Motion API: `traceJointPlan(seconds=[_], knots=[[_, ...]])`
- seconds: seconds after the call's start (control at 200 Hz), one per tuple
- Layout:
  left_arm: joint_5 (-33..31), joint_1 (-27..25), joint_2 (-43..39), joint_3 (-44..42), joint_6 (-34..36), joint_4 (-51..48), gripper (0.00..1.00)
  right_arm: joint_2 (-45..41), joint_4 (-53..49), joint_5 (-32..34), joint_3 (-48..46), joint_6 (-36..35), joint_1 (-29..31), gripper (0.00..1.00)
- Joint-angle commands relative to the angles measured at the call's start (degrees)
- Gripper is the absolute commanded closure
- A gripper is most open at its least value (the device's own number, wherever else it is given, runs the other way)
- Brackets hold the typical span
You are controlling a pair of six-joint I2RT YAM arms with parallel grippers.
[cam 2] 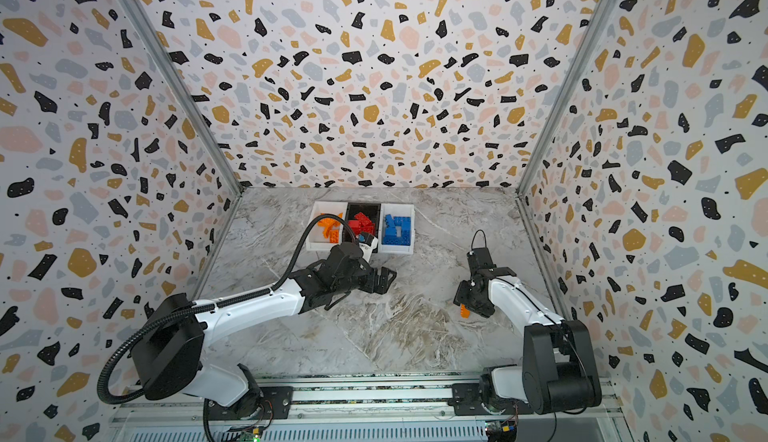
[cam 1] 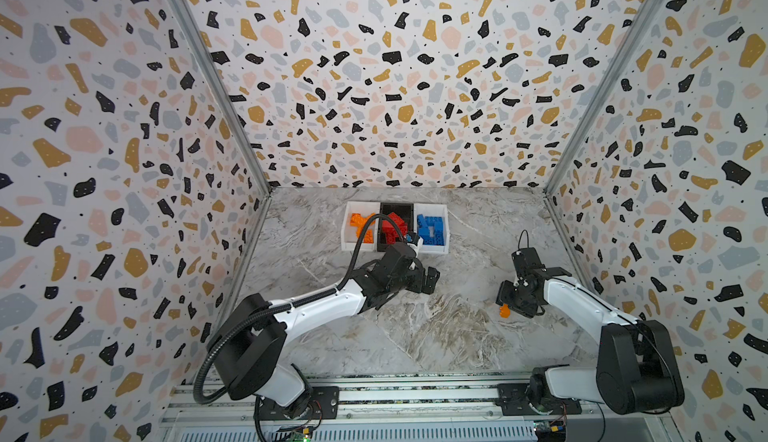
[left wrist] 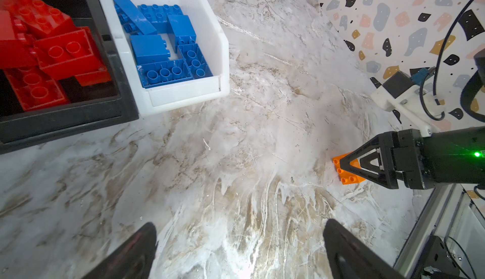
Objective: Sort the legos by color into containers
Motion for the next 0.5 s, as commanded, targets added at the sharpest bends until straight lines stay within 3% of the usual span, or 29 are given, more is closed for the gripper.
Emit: traceJointPlan(seconds=[0.0,0.21,0.365,0.496], knots=[[-2.2,0.24,-1.02,0.99,1.35,-0.74,0.0,0.85,1.24,-1.18,-0.92,-1.19,0.29,0.52],[-3.71,0.37,-1.06,0.45,1.82,-2.13,0.0,3.81,0.19,-1.38,0.93,-1.74,1.83,0.75],[-5.43,1.47,-1.87,-1.25,0.82,-1.79,0.0,3.78,-2.51,-3.32,6.88,-1.39,5.86,0.81],[-7.07,5.42,-4.03,-3.05,-0.17,-2.12,0.0,5.87,-3.14,-6.44,16.57,-1.49,10.17,0.81]])
